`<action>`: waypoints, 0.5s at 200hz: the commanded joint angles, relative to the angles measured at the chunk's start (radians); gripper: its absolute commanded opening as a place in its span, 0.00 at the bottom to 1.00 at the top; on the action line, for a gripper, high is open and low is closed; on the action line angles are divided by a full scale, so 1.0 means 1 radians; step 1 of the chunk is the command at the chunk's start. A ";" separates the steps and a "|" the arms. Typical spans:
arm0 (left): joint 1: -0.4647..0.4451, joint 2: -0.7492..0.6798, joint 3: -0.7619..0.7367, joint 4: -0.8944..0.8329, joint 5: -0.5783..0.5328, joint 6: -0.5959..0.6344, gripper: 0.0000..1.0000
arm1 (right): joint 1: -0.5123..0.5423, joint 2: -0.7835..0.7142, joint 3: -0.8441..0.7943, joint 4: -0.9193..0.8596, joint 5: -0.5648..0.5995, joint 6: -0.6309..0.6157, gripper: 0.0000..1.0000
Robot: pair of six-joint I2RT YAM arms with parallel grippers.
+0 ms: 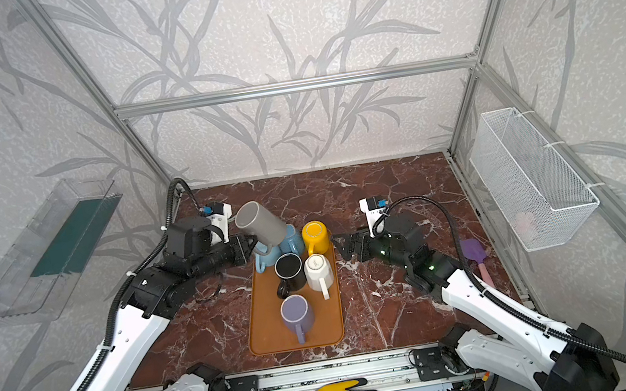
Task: Turn the mug right side up
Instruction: 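Tilt the grey mug up with the left gripper while the right gripper reaches toward it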
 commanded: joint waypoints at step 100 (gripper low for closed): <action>0.031 -0.016 -0.031 0.145 0.061 -0.039 0.00 | 0.139 0.200 0.019 0.247 -0.039 0.126 1.00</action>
